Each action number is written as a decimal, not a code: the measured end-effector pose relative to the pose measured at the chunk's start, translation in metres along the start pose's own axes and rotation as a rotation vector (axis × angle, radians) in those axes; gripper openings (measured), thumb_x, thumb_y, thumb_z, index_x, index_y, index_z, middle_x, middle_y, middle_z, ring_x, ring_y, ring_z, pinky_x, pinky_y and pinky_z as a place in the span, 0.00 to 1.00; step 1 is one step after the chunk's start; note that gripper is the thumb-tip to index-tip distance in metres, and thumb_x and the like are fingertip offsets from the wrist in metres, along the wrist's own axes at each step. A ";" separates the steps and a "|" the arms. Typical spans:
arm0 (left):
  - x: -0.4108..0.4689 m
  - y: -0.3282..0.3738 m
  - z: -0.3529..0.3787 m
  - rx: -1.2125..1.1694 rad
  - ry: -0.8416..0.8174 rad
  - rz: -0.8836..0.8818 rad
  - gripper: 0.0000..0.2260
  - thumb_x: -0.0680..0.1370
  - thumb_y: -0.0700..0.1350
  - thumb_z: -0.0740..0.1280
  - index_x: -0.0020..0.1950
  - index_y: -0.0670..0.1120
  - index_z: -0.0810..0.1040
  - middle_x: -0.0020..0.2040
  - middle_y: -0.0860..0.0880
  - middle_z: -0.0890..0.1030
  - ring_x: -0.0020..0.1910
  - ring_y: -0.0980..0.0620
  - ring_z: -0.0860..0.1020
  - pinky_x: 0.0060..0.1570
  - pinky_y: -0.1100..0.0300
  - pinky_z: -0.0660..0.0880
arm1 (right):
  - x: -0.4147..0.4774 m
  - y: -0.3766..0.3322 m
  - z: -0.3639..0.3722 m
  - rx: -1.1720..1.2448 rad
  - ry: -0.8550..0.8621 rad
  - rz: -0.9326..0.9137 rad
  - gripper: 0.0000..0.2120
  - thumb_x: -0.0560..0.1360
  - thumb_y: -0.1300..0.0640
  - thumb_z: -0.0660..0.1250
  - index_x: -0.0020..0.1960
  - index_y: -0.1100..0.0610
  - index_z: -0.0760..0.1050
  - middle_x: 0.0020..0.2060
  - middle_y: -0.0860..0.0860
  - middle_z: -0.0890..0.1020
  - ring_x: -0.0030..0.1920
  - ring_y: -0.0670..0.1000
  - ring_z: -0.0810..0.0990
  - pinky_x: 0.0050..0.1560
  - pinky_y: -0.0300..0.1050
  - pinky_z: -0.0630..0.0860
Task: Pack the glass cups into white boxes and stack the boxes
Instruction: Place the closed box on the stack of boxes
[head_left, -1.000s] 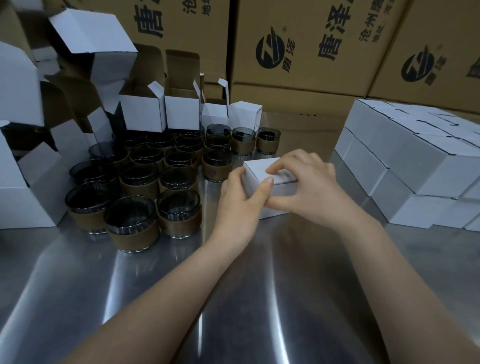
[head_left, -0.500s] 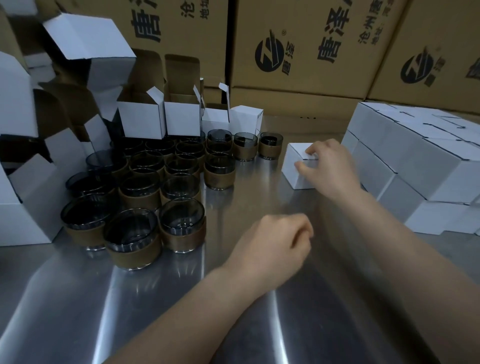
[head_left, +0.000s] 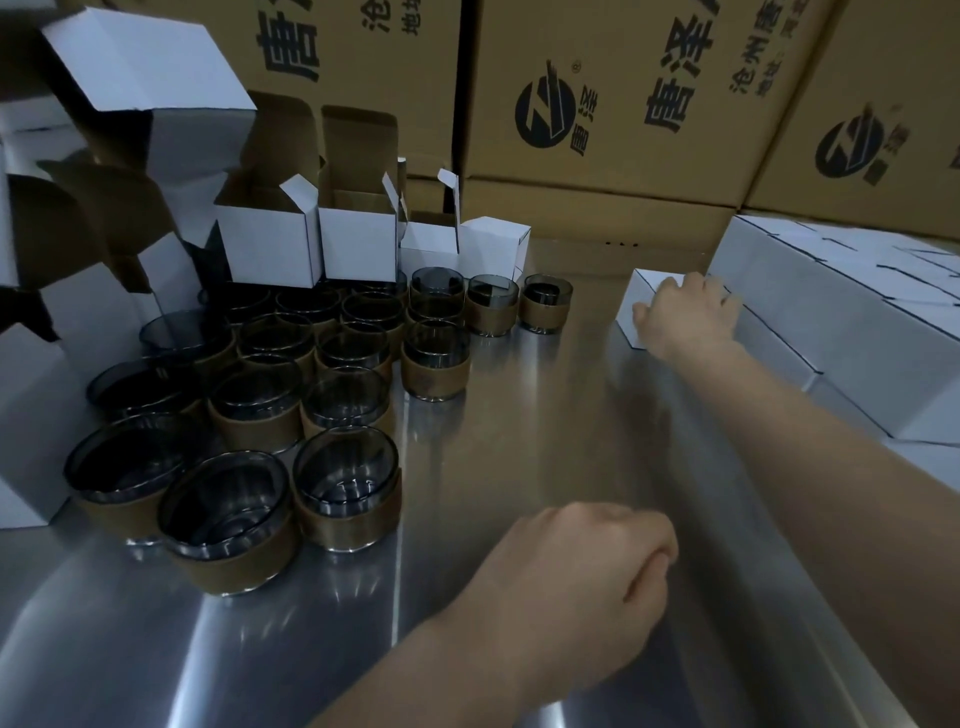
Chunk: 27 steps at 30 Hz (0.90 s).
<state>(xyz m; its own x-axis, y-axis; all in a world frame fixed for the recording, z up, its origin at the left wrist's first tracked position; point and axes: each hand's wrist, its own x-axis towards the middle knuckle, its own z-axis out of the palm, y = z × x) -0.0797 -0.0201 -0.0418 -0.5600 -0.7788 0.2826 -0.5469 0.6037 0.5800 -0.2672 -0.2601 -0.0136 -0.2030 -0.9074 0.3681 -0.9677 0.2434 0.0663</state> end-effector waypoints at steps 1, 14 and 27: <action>0.000 0.000 0.000 0.002 -0.006 -0.001 0.06 0.82 0.47 0.59 0.53 0.51 0.75 0.49 0.50 0.78 0.51 0.46 0.76 0.49 0.48 0.74 | 0.003 0.001 0.002 -0.009 -0.016 0.008 0.25 0.81 0.45 0.53 0.68 0.63 0.67 0.65 0.60 0.69 0.67 0.60 0.64 0.64 0.56 0.61; 0.002 -0.004 0.003 -0.020 -0.014 -0.015 0.07 0.81 0.46 0.60 0.54 0.50 0.77 0.50 0.49 0.79 0.52 0.46 0.76 0.50 0.50 0.74 | 0.025 0.016 0.008 -0.074 -0.102 0.060 0.31 0.79 0.40 0.56 0.72 0.63 0.62 0.71 0.61 0.65 0.71 0.60 0.61 0.67 0.57 0.59; 0.005 -0.008 0.006 -0.051 0.015 -0.039 0.07 0.80 0.46 0.61 0.53 0.51 0.78 0.48 0.51 0.79 0.50 0.48 0.77 0.49 0.54 0.74 | 0.024 0.018 0.003 -0.085 -0.169 0.047 0.37 0.78 0.41 0.58 0.77 0.62 0.52 0.72 0.62 0.63 0.72 0.62 0.60 0.67 0.58 0.58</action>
<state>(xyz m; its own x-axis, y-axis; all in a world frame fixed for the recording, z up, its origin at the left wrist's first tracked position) -0.0816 -0.0274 -0.0494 -0.5292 -0.8045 0.2697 -0.5356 0.5633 0.6292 -0.2896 -0.2784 -0.0064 -0.2766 -0.9374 0.2117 -0.9419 0.3081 0.1336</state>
